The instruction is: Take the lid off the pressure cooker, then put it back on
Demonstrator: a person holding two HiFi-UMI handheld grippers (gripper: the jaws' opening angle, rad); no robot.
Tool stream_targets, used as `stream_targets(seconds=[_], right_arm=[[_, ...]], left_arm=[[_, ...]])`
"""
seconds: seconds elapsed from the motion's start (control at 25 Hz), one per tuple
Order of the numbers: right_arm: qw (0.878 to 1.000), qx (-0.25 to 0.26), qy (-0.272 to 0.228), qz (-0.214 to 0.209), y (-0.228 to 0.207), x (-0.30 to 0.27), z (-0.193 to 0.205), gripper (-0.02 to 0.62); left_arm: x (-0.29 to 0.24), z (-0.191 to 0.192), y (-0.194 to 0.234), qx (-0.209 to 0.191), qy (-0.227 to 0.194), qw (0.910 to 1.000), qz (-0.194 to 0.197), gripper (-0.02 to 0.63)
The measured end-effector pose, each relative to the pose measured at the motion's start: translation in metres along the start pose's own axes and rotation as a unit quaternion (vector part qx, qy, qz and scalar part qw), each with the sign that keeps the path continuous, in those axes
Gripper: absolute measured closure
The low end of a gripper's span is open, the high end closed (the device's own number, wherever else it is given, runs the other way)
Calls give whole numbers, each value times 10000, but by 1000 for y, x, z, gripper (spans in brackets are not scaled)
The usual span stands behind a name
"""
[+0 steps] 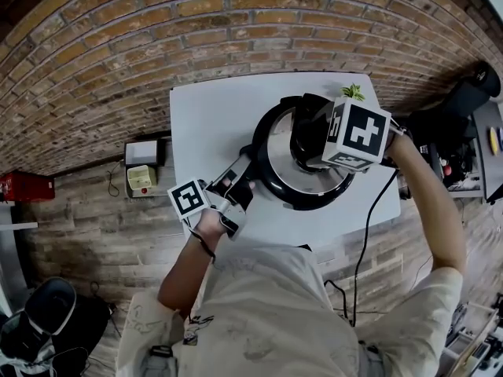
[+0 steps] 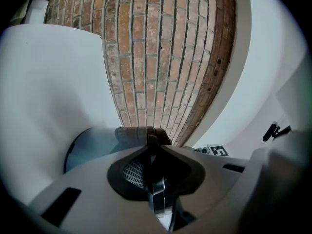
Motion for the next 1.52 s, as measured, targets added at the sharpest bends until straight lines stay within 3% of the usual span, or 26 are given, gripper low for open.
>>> stream_targets(seconds=[0.6, 0.96, 1.2, 1.52], right_arm=[[9991, 375, 170, -72, 2, 0, 0, 287], [9865, 1514, 525, -332, 11, 1, 1, 284], [9613, 2604, 801, -417, 14, 1, 3, 281], [9610, 2614, 801, -419, 14, 1, 3, 278]], left_arm=[[0, 0, 0, 1, 61, 10000, 24, 537], [-1, 2, -1, 70, 70, 10000, -16, 537], [-1, 1, -1, 54, 106, 9999, 1, 537], [0, 1, -1, 48, 77, 10000, -13, 537]])
Point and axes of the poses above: the fingertips, and each gripper's own axes: x backward along the fingers, y to its left, z out of its underside, the point moved 3 cm from there along x, backward along the fingers, and after that the axes turned 6 degrees about -x, right-handed, at the moved point
